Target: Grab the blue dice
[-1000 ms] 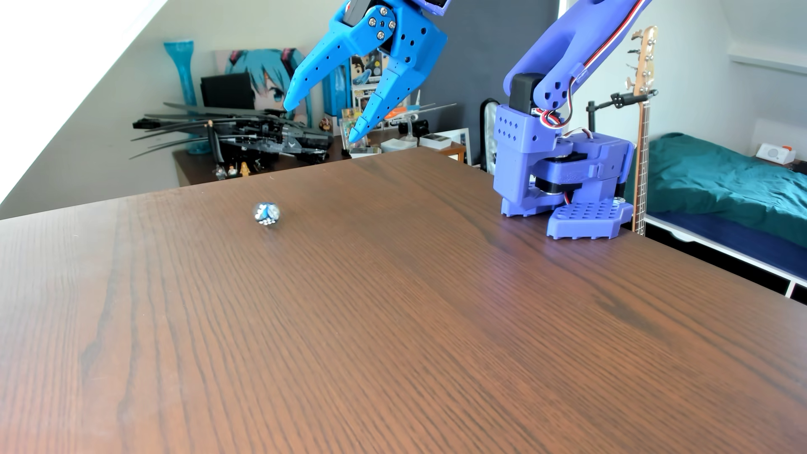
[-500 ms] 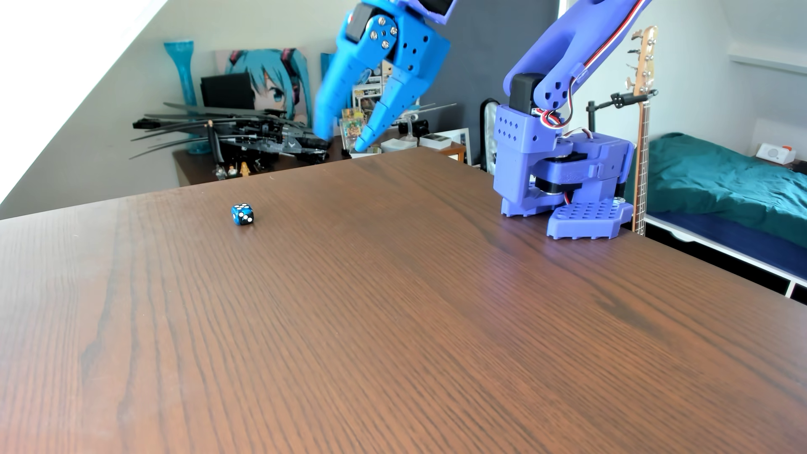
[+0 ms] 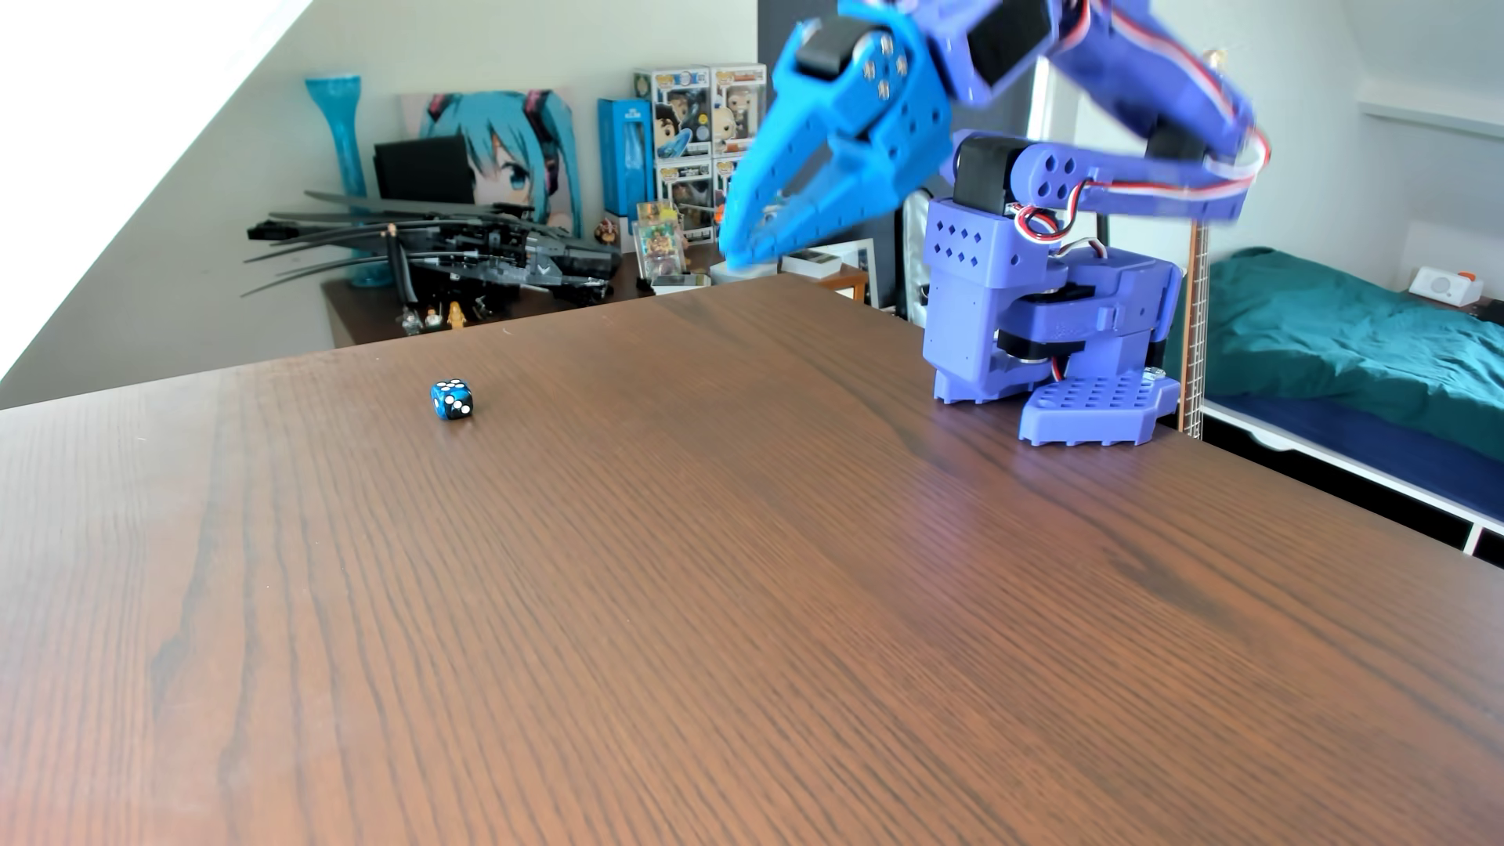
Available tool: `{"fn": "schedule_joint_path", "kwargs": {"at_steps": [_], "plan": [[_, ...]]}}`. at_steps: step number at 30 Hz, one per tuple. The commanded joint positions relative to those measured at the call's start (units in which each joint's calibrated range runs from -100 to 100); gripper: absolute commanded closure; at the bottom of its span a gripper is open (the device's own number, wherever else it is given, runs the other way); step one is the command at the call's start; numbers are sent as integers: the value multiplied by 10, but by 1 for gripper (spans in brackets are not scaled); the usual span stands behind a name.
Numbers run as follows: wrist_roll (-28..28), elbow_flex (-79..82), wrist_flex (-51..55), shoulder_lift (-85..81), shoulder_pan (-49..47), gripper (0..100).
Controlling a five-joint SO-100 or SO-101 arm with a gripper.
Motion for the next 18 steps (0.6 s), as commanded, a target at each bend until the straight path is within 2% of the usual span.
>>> {"fn": "schedule_joint_path", "kwargs": {"at_steps": [1,5,8,18], "plan": [[-2,29,3,-29,-6,99],[-5,48,3,-29,-13,99],[-31,81,2,-31,-27,98],[-35,108,2,-31,-97,98]]}}
